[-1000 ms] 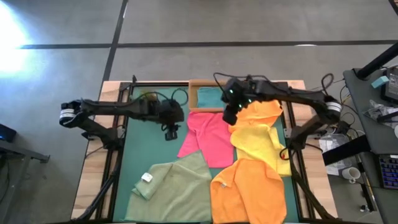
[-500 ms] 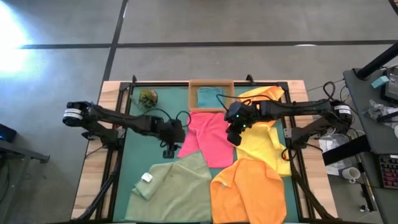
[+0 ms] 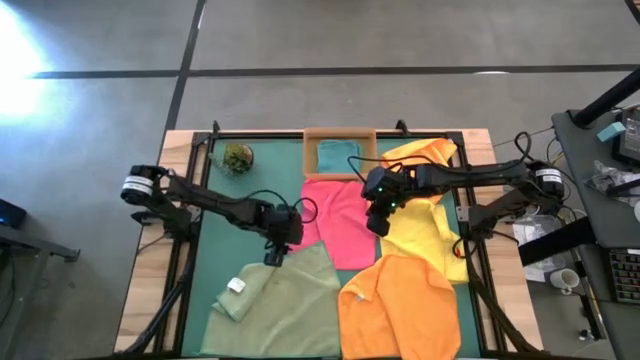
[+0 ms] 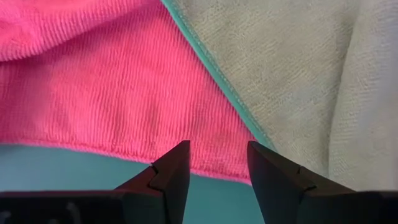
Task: Fold microfiber towels
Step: Fold the pink microfiber towel
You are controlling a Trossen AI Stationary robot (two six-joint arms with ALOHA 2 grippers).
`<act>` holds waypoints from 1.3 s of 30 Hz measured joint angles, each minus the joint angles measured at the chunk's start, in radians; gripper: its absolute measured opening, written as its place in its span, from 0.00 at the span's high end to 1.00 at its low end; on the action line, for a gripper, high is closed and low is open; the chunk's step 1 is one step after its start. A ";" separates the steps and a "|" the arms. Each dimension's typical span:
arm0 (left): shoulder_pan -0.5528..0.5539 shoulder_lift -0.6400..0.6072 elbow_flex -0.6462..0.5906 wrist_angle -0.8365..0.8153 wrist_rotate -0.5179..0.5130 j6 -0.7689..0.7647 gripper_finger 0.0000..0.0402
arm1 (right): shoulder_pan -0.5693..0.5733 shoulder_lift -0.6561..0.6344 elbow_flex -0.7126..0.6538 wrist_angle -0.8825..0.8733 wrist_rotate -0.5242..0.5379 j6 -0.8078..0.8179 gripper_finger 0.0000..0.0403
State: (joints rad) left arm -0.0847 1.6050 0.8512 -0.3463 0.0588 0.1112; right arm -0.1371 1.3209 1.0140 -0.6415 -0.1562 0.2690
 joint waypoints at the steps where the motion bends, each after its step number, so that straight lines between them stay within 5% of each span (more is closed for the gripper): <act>1: 0.000 0.003 0.002 0.001 0.000 0.000 0.64 | 0.000 0.000 0.001 0.000 0.000 -0.004 0.98; 15: -0.004 0.103 0.008 0.037 -0.060 0.024 0.65 | 0.007 0.000 0.004 0.005 0.000 0.025 0.98; 24: -0.001 0.104 0.008 0.063 -0.205 -0.056 0.97 | 0.112 0.004 -0.013 0.030 -0.004 0.028 0.98; 30: 0.003 0.099 0.004 0.066 -0.355 -0.133 0.99 | 0.191 0.036 -0.024 0.038 -0.002 0.026 0.98; 39: 0.008 0.089 0.002 0.060 -0.366 -0.184 1.00 | 0.267 0.135 -0.024 0.106 -0.015 0.066 0.92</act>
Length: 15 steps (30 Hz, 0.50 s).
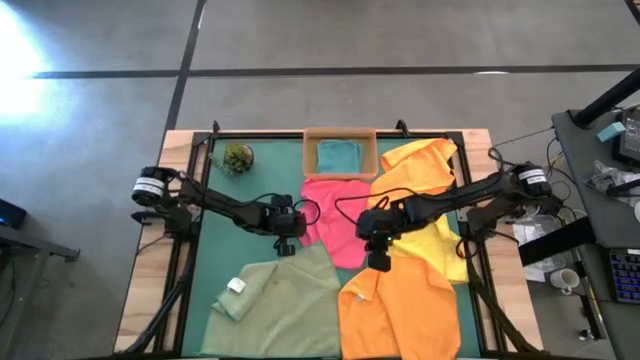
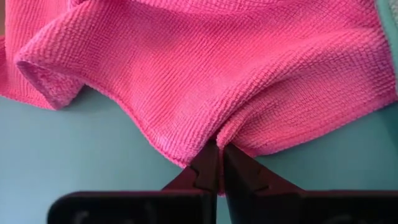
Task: Fold microfiber towels
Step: Fold the pink microfiber towel
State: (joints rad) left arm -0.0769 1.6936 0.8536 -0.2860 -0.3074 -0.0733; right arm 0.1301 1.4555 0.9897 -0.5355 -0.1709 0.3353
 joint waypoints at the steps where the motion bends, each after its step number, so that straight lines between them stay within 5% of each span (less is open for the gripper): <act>1: 0.000 0.000 0.000 0.001 0.001 0.000 1.00 | 0.003 0.011 0.000 0.009 -0.009 0.008 0.90; 9: 0.000 -0.002 0.000 0.005 0.008 0.001 1.00 | 0.046 0.086 0.000 0.098 -0.013 -0.108 0.69; 15: -0.001 -0.002 -0.001 0.007 0.010 0.000 1.00 | 0.068 0.151 0.000 0.199 -0.012 -0.196 0.62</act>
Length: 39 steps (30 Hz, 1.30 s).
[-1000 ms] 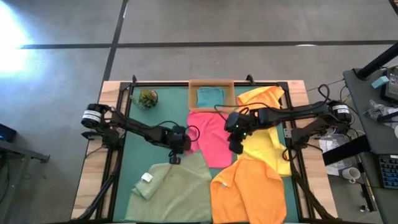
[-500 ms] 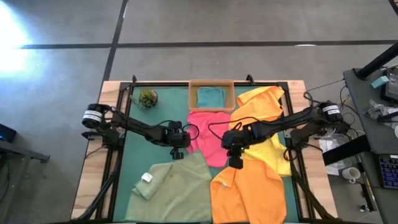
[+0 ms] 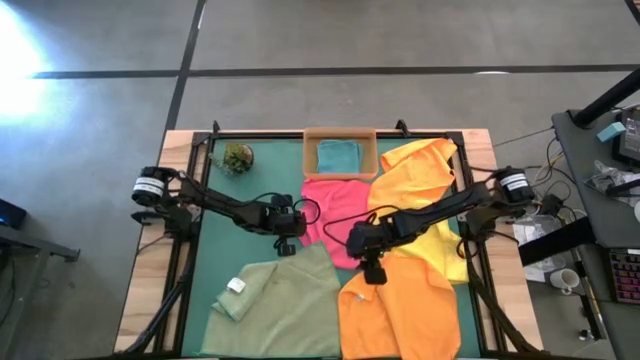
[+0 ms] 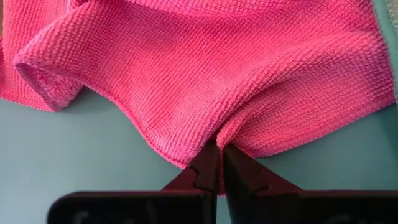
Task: Fold microfiber towels
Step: Fold the pink microfiber towel
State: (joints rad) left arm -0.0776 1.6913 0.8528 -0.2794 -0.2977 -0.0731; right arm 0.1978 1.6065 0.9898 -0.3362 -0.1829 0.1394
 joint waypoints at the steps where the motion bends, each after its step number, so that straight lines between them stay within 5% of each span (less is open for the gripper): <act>1: 0.000 0.000 0.000 0.000 0.000 0.000 1.00 | 0.001 0.015 0.000 0.003 0.000 -0.002 0.62; 11: 0.000 -0.001 0.000 0.000 0.002 0.001 1.00 | 0.003 0.120 0.007 0.035 0.002 0.053 0.65; 19: 0.000 -0.008 0.007 -0.039 0.007 -0.016 1.00 | 0.003 0.106 0.009 0.027 0.035 0.099 0.95; 25: 0.000 -0.071 0.052 -0.189 0.064 -0.052 1.00 | 0.001 0.019 0.008 0.019 0.062 0.165 0.98; 39: 0.099 -0.371 0.107 -0.303 -0.011 0.042 1.00 | -0.088 -0.323 0.027 -0.059 0.513 0.270 0.98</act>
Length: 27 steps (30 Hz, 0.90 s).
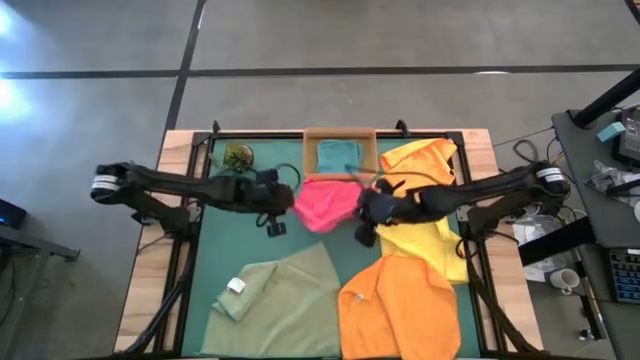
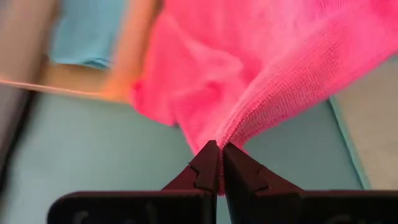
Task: Fold microfiber towels
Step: Fold the pink microfiber towel
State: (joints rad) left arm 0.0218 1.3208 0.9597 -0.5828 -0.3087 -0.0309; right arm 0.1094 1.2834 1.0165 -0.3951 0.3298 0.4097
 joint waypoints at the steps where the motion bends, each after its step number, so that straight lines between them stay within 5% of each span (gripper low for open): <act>1: 0.012 -0.020 0.010 -0.013 -0.015 0.015 1.00 | -0.010 -0.021 0.005 0.000 0.028 -0.013 0.98; 11: 0.121 -0.212 0.097 -0.004 -0.060 0.099 1.00 | -0.068 -0.083 0.136 -0.033 0.226 -0.212 0.98; 21: 0.121 -0.308 0.201 -0.321 0.137 -0.089 1.00 | -0.066 -0.057 0.249 -0.056 0.238 -0.276 0.98; 27: 0.121 -0.305 0.253 -0.451 0.166 -0.171 1.00 | -0.066 -0.037 0.257 -0.085 0.175 -0.227 0.98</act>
State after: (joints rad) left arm 0.1425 1.0154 1.2126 -1.0335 -0.1426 -0.2024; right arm 0.0433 1.2466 1.2734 -0.4802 0.5046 0.1822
